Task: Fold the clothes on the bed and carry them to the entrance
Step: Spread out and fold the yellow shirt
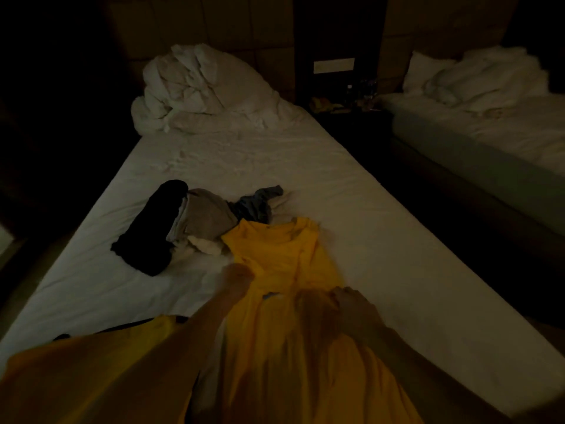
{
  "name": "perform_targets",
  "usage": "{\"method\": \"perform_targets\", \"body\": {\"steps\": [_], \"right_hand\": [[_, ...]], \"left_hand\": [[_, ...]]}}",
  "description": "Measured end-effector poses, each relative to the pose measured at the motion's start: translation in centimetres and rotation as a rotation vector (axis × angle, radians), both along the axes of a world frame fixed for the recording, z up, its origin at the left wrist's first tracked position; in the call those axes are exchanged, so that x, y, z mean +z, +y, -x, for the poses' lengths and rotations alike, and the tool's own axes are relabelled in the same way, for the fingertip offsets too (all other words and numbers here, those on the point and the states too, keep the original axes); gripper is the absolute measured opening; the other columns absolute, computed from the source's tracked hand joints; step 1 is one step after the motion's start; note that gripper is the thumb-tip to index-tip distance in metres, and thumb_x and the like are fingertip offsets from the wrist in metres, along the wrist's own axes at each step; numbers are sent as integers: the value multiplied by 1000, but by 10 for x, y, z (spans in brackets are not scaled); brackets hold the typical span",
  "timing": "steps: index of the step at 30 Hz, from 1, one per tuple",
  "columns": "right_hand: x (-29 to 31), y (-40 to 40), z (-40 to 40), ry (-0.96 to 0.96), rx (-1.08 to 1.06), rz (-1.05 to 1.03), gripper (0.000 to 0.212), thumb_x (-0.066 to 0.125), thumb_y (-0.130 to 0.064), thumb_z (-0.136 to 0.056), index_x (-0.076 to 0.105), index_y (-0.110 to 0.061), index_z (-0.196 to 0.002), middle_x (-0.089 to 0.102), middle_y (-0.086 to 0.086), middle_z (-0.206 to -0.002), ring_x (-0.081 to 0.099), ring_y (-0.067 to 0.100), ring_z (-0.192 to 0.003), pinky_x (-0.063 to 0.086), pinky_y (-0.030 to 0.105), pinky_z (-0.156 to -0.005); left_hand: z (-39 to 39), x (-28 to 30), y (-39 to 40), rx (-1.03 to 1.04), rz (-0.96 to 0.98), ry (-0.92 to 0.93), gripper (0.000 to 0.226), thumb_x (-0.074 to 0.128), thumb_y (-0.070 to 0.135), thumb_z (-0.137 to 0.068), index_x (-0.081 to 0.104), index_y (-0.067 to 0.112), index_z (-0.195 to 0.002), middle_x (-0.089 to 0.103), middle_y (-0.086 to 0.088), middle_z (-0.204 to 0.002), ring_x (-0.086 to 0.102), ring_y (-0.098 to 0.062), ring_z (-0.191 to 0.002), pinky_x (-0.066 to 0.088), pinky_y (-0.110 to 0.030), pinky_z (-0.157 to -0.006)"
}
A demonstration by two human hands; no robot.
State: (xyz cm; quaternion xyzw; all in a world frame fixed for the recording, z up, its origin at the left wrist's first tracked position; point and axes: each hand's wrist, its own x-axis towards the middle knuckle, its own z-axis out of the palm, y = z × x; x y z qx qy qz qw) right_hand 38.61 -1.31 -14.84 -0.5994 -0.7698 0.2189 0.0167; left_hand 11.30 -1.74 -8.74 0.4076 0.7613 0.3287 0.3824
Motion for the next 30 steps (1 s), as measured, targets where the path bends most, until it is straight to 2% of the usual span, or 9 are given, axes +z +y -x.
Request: {"method": "perform_targets", "body": {"steps": [2,6,11,14,17,20,24,26,30], "right_hand": [[4,-19,-9,-64,-26,6,34,49,-36,-97,44,-17,-125,49,5,-125,51,27,-114,44,36,-84],[10,-61,-27,-128,-107,54,40,52,-36,-92,44,-14,-124,52,8,-125,55,29,-112,47,38,-88],[9,-114,-44,-240,-241,18,40,49,-44,-94,47,-15,-122,54,8,-127,56,29,-114,45,37,-90],[-5,-140,-55,-223,-351,51,65,42,-61,-93,37,-13,-137,42,11,-141,43,33,-127,41,46,-98],[-19,-157,-62,-122,-401,131,78,44,-64,-93,25,-9,-145,33,17,-148,37,39,-132,37,49,-103],[-22,-172,-63,84,-313,116,42,57,-37,-95,42,-9,-122,56,16,-117,58,32,-100,47,38,-82],[-11,-189,-59,228,-180,-17,21,57,-9,-90,43,-19,-101,54,4,-84,50,15,-59,38,30,-51],[-4,-198,-53,221,-35,1,26,60,-11,-91,45,-22,-108,53,-1,-87,53,15,-64,38,26,-52],[-6,-217,-46,163,152,-54,37,58,-32,-93,45,-26,-127,60,1,-114,61,22,-99,48,32,-80]], "left_hand": [[4,-17,-37,-133,121,276,18,65,25,-72,57,11,-79,64,-20,-102,63,-30,-93,50,-37,-78],[-9,-34,-118,-421,352,622,47,53,34,-94,45,3,-129,50,-15,-131,55,-32,-115,47,-39,-86],[-33,-45,-186,-371,347,632,44,52,36,-95,40,12,-130,53,-6,-123,58,-27,-109,51,-40,-89],[-43,-51,-219,-376,373,703,44,51,45,-95,50,10,-121,54,-5,-122,58,-22,-102,51,-36,-89],[-50,-59,-246,-329,357,729,60,50,50,-95,39,7,-136,40,-14,-140,50,-30,-121,44,-38,-98],[-53,-63,-263,-316,325,579,83,56,52,-92,16,9,-151,24,-18,-152,35,-35,-136,36,-42,-107],[-62,-55,-276,-451,194,678,63,49,31,-99,18,14,-152,47,-12,-139,50,-29,-123,42,-37,-98],[-69,-52,-285,-550,166,741,67,47,42,-99,15,20,-153,51,-11,-135,52,-30,-121,41,-40,-99],[-68,-53,-304,-600,93,793,71,33,62,-96,13,21,-151,56,-13,-129,54,-32,-117,43,-45,-98]]}}
